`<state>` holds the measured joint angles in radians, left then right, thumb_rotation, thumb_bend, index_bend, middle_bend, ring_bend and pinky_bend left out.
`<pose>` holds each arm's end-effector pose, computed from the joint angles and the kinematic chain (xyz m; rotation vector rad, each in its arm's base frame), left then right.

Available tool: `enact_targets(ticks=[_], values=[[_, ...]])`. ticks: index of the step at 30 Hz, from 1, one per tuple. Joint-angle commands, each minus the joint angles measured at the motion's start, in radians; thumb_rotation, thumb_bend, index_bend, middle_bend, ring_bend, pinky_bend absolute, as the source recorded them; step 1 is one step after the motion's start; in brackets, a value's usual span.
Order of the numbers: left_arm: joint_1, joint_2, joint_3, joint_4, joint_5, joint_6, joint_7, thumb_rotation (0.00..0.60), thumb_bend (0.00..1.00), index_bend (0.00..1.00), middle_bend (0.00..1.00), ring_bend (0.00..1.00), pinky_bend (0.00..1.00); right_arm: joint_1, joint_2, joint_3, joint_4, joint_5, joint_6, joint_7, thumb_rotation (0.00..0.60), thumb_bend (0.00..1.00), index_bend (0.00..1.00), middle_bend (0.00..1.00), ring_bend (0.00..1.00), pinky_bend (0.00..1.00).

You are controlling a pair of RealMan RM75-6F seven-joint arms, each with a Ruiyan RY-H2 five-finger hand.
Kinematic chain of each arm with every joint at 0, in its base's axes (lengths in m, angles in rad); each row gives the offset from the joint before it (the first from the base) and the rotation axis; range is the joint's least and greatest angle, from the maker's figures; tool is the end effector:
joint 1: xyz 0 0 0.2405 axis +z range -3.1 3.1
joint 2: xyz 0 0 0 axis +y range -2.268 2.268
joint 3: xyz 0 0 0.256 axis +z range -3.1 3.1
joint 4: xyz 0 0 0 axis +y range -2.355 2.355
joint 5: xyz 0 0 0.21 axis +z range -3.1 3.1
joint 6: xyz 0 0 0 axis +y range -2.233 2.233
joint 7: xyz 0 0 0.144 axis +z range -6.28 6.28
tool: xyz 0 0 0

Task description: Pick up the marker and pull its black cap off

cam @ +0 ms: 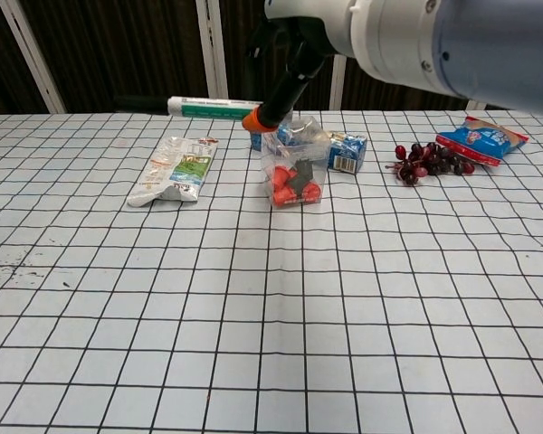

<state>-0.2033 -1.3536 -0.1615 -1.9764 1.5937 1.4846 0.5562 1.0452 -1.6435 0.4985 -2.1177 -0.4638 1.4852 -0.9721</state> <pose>-0.1603 0.2109 0.1029 -1.4453 -0.7142 -1.1688 0.0369 -0.2933 0.0282 1.7143 -1.0974 1.0537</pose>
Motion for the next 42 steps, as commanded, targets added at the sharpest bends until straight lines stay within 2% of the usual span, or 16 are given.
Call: enact_targets(ticks=[1, 14, 42], values=[[-0.016, -0.026, -0.006, 0.01, -0.006, -0.009, 0.02, 0.6, 0.49, 0.32, 0.18, 0.0, 0.01, 0.017, -0.017, -0.001, 0.007, 0.01, 0.01, -0.001, 0.6, 0.36, 0.75, 0.07, 0.06, 0.0], [-0.059, -0.106, -0.002, 0.023, -0.008, -0.034, 0.068, 0.6, 0.49, 0.33, 0.19, 0.0, 0.01, 0.06, -0.051, 0.007, 0.037, 0.041, 0.026, 0.017, 0.6, 0.36, 0.75, 0.07, 0.06, 0.0], [-0.101, -0.173, 0.001, 0.073, -0.023, -0.041, 0.07, 0.6, 0.49, 0.39, 0.21, 0.0, 0.01, 0.107, -0.067, 0.002, 0.058, 0.063, 0.03, 0.04, 0.6, 0.36, 0.75, 0.07, 0.06, 0.0]])
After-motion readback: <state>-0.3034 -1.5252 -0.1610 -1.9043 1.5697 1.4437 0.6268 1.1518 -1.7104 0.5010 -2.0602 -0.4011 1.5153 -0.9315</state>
